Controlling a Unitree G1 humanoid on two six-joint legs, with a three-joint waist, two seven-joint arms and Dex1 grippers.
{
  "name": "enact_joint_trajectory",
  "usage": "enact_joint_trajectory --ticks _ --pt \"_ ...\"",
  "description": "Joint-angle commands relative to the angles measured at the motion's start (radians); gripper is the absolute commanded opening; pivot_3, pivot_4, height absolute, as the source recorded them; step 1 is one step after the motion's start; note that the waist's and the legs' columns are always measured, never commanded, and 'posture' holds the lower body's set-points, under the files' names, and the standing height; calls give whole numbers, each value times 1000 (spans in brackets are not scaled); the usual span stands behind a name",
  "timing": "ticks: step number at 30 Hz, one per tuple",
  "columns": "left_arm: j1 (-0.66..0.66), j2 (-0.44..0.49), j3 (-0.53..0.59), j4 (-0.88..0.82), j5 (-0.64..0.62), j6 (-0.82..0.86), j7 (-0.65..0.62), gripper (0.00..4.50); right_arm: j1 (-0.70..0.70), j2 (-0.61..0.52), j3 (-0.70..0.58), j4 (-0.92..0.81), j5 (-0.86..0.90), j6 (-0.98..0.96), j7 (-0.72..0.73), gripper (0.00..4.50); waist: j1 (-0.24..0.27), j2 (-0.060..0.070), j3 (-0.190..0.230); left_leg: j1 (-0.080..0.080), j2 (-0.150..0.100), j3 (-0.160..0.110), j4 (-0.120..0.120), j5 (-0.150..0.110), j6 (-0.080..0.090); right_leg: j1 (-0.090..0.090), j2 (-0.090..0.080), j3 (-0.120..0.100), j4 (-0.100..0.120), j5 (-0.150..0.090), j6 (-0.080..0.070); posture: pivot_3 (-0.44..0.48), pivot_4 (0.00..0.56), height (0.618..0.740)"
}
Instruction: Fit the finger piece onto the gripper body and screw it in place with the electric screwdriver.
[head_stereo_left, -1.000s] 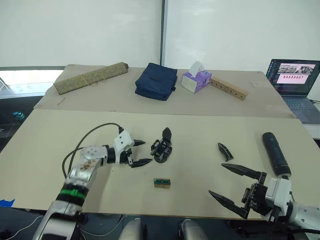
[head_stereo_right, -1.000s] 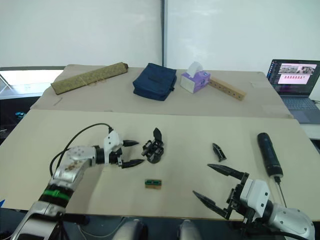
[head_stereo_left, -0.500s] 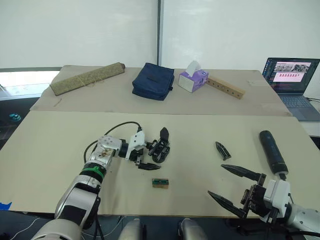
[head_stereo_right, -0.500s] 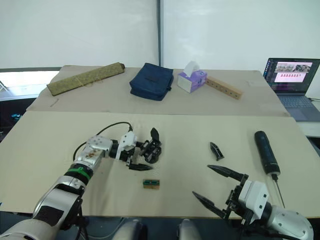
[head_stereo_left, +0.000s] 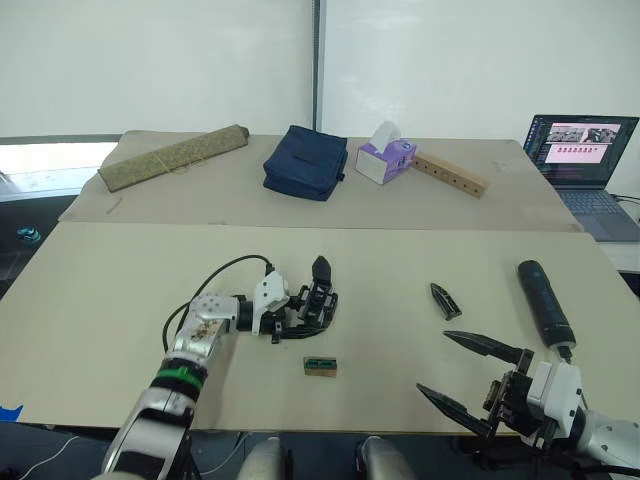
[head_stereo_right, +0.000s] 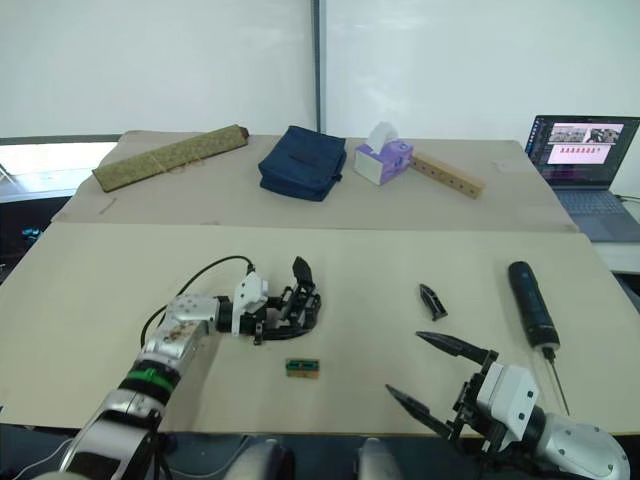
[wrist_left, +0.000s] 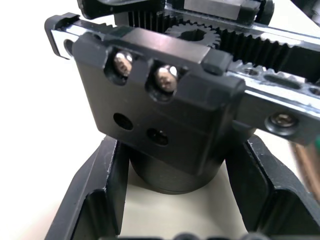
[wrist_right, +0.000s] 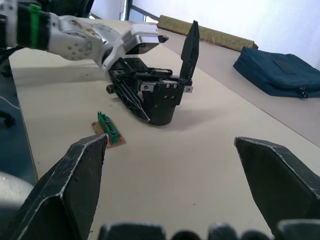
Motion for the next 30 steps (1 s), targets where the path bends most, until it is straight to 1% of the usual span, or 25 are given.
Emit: enact_joint_trajectory --ticks 1,4,10,14,21,23,25,26,27,28,30 --pt "43 7 9 -184 -3 62 94 2288 -16 -2 -13 -15 7 -18 -5 4500 1 0 0 0 0 0 0 0 0 0 0 0 0 0 0 0 150 740" --pt "74 14 -8 -220 3 71 118 2288 -34 0 2 -11 3 -13 -3 4500 3 0 0 0 0 0 1 0 0 0 0 0 0 0 0 0 150 740" --pt "52 21 -29 -181 2 53 105 2288 -49 -7 4 -4 12 -7 7 4500 7 0 0 0 -1 0 1 0 0 0 0 0 0 0 0 0 150 740" --pt "13 32 -44 -108 6 27 56 2288 -53 -14 -4 1 18 -4 15 4500 8 0 0 0 -1 0 1 0 0 0 0 0 0 0 0 0 150 740" --pt "-71 27 -62 59 33 -58 22 2288 -48 -16 -8 -2 21 -1 21 4500 9 0 0 0 -2 1 2 0 0 1 0 -1 0 0 0 0 150 740" --pt "-72 17 -59 54 6 4 13 2288 -44 -15 -8 -6 22 1 20 4500 9 0 0 1 -2 1 2 0 0 2 0 -1 0 0 0 0 150 740" --pt "-63 24 -64 45 11 5 9 3326 -38 -14 -9 -14 26 3 19 4500 9 0 0 1 -2 0 2 0 0 2 0 -1 0 0 0 0 150 740" --pt "-56 30 -61 37 8 8 7 3654 -33 -15 -12 -19 28 5 19 4500 9 0 0 1 -2 0 2 0 0 2 0 -1 0 0 0 0 150 740" --pt "-48 38 -50 28 2 4 10 4101 -25 -15 -19 -26 34 7 19 4500 9 0 0 1 -2 0 2 0 0 2 0 -1 0 0 0 0 150 740" --pt "-43 43 -43 21 -3 4 11 4457 -19 -16 -24 -30 37 9 18 4500 8 0 0 1 -2 0 2 0 0 2 0 -1 0 0 0 0 150 740" --pt "-23 83 -28 -2 -18 3 -16 4457 9 -20 -55 -44 53 13 16 4500 4 0 0 1 -1 0 2 0 0 2 1 -1 0 0 0 0 150 740"
